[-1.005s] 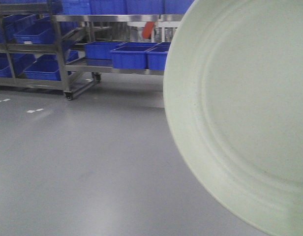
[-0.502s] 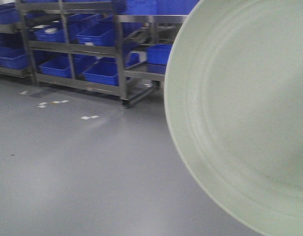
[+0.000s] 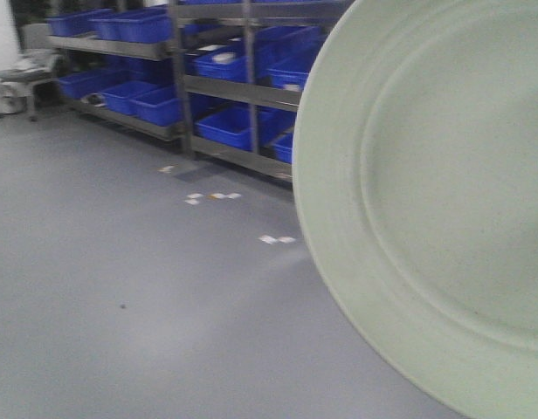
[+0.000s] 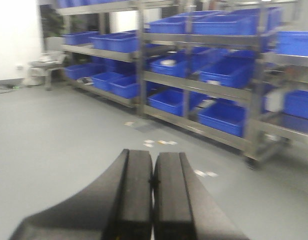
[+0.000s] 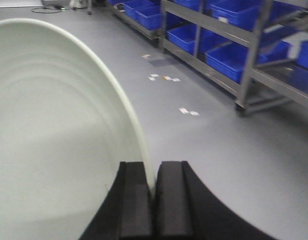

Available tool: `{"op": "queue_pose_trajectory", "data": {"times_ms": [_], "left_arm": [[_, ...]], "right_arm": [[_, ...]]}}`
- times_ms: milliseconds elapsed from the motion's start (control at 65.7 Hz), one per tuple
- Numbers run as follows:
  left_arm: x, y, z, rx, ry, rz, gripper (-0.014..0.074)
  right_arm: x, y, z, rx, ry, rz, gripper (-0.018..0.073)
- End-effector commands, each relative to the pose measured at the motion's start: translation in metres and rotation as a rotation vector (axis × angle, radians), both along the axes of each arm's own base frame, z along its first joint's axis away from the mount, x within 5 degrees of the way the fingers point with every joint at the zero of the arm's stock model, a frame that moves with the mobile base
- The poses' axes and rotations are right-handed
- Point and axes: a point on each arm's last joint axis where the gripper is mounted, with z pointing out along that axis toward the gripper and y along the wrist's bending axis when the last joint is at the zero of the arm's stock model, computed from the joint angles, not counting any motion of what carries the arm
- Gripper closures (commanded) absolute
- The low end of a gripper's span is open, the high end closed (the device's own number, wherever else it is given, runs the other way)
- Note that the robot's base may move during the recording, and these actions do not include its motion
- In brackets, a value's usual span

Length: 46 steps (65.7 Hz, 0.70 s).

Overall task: Place green plate on second shelf with right arm
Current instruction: 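Hold the plate in the right gripper while the base turns away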

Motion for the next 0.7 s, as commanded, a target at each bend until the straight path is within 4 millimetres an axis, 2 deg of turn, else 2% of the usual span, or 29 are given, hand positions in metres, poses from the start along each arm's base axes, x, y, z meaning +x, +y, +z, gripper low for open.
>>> {"op": "queue_pose_trajectory", "data": {"times_ms": [0, 685], "left_arm": [[0.001, -0.0001, -0.0066, -0.012, -0.044, -0.002, 0.0466], [0.001, -0.0001, -0.0066, -0.012, -0.044, -0.002, 0.0466]], "right_arm": [[-0.0003, 0.0017, 0.0194, 0.048, -0.11, 0.018, 0.0506], [-0.0003, 0.0017, 0.0194, 0.048, -0.11, 0.018, 0.0506]]}}
